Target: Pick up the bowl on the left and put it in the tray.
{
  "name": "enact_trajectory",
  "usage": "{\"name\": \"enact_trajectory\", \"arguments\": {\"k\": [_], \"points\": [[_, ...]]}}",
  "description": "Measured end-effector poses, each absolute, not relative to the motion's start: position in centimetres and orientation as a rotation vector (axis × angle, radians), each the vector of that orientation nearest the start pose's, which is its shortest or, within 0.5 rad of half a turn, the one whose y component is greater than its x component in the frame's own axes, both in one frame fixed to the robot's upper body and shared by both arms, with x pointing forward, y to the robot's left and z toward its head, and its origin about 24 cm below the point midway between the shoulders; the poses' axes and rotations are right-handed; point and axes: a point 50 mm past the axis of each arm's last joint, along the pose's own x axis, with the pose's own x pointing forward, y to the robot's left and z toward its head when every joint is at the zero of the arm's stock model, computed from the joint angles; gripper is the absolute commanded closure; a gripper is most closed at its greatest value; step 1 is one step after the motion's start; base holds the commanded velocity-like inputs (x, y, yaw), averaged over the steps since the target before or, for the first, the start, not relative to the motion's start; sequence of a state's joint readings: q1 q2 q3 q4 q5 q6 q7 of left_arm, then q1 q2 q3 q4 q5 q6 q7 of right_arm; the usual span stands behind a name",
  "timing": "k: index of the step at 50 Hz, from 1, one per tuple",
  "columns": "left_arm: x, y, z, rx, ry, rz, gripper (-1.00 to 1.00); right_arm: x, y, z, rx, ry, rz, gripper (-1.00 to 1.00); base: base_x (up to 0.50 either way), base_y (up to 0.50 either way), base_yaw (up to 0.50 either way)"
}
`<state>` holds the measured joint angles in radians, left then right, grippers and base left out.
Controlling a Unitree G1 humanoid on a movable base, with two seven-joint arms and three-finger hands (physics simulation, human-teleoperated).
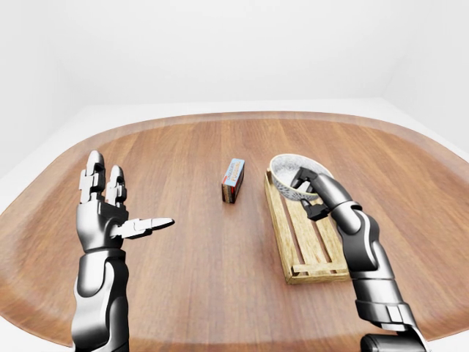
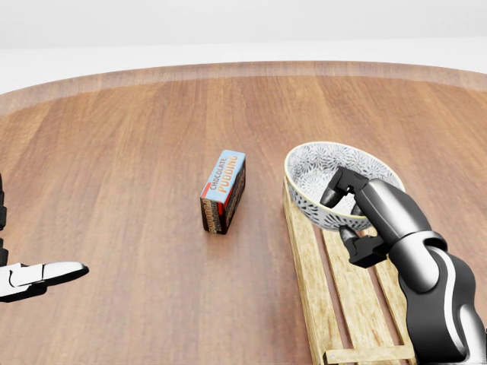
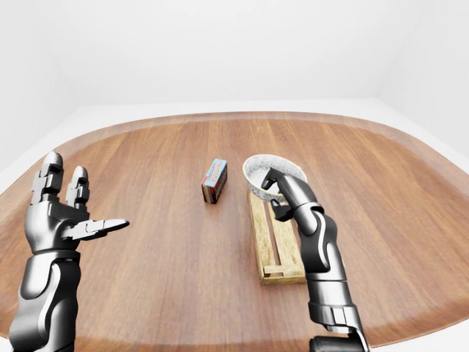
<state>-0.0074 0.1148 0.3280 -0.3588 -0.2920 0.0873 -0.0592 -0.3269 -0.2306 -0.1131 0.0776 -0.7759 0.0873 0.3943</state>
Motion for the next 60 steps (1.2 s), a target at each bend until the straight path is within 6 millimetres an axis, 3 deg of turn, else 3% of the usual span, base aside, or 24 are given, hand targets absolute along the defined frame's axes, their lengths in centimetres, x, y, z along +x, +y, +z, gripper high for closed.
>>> {"name": "enact_trajectory", "arguments": {"k": [22,60], "points": [[23.4,23.5,13.0,-0.117,-0.34,0.183,-1.0,33.5,-20.8,7.9,-0.958,0.135,0.049,1.0,0.0,0.0,0.0],[23.4,23.4,12.9,-0.118,-0.336,0.181,-1.0,34.2,-20.9,3.8,-1.011,0.278,0.017,1.0,0.0,0.0,0.0]]}}
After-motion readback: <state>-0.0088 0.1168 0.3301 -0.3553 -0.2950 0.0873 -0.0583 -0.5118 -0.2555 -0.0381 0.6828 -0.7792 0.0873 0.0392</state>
